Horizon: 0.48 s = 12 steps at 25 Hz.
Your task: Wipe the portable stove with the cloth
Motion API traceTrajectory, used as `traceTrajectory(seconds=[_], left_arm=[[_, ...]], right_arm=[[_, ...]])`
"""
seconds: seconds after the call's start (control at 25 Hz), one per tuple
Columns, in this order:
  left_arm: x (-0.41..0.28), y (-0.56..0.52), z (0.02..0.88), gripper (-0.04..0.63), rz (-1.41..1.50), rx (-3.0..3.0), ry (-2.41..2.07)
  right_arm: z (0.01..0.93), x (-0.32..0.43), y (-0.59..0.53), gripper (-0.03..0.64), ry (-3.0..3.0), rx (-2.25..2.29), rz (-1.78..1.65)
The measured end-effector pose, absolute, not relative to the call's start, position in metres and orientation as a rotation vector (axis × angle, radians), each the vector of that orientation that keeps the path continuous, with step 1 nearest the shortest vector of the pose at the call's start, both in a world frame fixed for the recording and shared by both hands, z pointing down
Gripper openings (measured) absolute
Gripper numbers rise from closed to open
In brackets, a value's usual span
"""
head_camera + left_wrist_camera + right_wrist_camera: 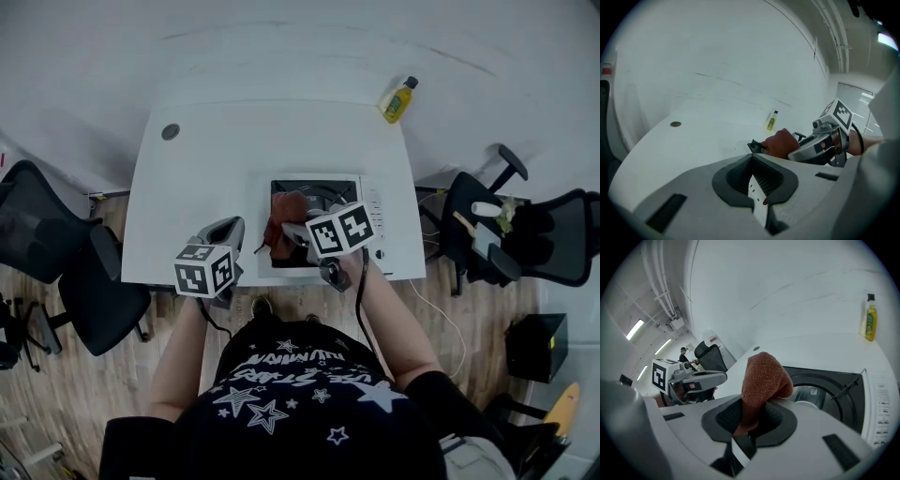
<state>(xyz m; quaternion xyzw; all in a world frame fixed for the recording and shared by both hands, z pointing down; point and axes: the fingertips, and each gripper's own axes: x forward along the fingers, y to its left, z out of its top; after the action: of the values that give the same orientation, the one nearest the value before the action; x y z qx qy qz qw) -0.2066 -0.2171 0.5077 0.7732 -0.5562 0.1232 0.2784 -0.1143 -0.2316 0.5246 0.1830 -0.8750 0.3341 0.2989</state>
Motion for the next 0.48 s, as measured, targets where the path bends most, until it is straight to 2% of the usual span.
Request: traceTrajectory(seconds=[0.48], left_arm=[[-0.145,-0.241,0.500,0.006,0.371,2.195,-1.376]], right_arm=[[0.525,-0.037,-0.253,0.072,-2.308,0.684,0.939]])
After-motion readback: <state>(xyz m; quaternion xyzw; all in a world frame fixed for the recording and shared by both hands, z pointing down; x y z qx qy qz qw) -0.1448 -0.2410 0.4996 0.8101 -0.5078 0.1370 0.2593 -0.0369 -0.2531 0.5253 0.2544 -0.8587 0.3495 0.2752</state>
